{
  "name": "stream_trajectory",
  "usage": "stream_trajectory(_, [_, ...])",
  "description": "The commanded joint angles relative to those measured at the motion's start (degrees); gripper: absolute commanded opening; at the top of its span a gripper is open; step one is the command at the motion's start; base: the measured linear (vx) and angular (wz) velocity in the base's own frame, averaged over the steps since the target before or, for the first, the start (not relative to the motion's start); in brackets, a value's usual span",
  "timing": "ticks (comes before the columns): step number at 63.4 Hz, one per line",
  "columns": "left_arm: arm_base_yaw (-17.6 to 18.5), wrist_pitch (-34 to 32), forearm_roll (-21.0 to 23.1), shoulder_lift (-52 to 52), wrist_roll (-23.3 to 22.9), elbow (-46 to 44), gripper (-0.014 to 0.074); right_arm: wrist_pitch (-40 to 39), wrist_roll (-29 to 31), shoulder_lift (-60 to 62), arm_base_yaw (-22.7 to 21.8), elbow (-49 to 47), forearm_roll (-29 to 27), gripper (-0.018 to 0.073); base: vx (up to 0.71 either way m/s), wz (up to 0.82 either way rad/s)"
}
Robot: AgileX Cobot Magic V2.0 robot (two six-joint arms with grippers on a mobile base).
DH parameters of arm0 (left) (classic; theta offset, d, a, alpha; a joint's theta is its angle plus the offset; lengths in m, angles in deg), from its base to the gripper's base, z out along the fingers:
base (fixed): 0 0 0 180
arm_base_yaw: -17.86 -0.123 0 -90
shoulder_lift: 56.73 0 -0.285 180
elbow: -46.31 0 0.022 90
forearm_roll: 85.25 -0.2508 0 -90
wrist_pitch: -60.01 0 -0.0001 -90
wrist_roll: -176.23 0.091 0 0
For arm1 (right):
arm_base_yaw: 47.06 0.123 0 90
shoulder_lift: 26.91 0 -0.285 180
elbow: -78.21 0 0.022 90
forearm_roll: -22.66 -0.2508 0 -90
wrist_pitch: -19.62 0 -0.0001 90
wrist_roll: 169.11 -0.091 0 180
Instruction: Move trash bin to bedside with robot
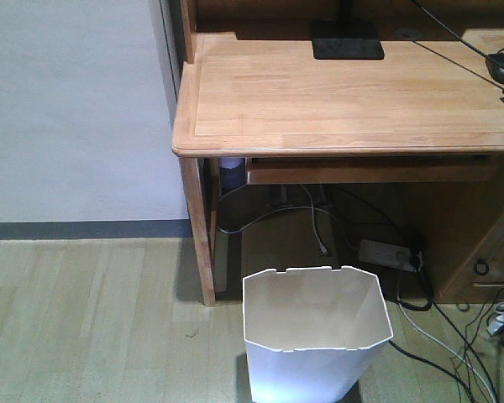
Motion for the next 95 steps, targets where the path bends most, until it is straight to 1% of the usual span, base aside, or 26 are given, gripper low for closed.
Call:
stream_trajectory(1, [0.4, -4.0, 0.3, 0.8, -0.3, 1.1, -0.0006, -3.3, -0.1, -3.6, -0.1, -2.0, 0.3, -0.0009, 0.0, 0.0])
stream_trajectory(17, [0.4, -4.0, 0.3, 0.8, -0.3, 1.1, -0.0006, -4.2, -0.7, -7.3, -0.1, -2.0, 0.3, 0.0, 0.0, 0.0])
stream_trajectory(25, [0.4, -4.0, 0.3, 0.8, -0.3, 1.1, -0.0006, -4.7, -0.7, -7.3, -0.1, -2.0, 0.3, 0.005, 0.0, 0.0])
stream_trajectory(29, [0.4, -4.0, 0.3, 0.8, -0.3, 1.1, -0.0006, -4.7, -0.7, -7.3, -0.1, -2.0, 0.3, 0.009, 0.0, 0.0])
stream_trajectory(35, [0.4, -4.0, 0.3, 0.8, -0.3, 1.1, -0.0006, -4.6, -0.7, -7.3, -0.1, -2.0, 0.3, 0.0174, 0.0, 0.0])
stream_trajectory(39, [0.4, -4.0, 0.3, 0.8, -0.3, 1.1, -0.0006, -4.6, -0.7, -7.3, -0.1, -2.0, 0.3, 0.0251, 0.0, 0.0])
stream_trajectory(50, [0.4, -4.0, 0.3, 0.8, -0.3, 1.1, -0.0006, -4.4, -0.7, -7.3, -0.1, -2.0, 0.3, 0.0426, 0.0, 0.0])
stream_trajectory(56, [0.4, -4.0, 0.3, 0.8, -0.3, 1.1, -0.0006, -4.4, -0.7, -7.3, -0.1, -2.0, 0.3, 0.048, 0.0, 0.0])
stream_trajectory(61, [0.4, -4.0, 0.3, 0.8, -0.3, 1.1, -0.0006, -4.5, -0.7, -7.3, -0.1, -2.0, 0.3, 0.0495, 0.0, 0.0])
stream_trajectory(71, [0.4, -4.0, 0.3, 0.8, -0.3, 1.1, -0.0006, -4.8, -0.7, -7.3, -0.1, -2.0, 0.3, 0.0494, 0.0, 0.0])
stream_trajectory(78, [0.4, -4.0, 0.3, 0.8, -0.3, 1.1, -0.0006, -5.6, -1.4, -7.3, -0.1, -2.5, -1.0, 0.0494, 0.0, 0.0])
stream_trajectory(89, [0.4, -4.0, 0.3, 0.8, -0.3, 1.1, -0.0006, 1.4, -0.3, -11.9, 0.0, -6.9, -1.0, 0.0494, 0.0, 0.0])
stream_trajectory(95, [0.4, -4.0, 0.3, 0.8, -0.3, 1.1, -0.0006, 4.9, -0.3, -15.8, 1.2, -10.2, -1.0, 0.0494, 0.0, 0.0])
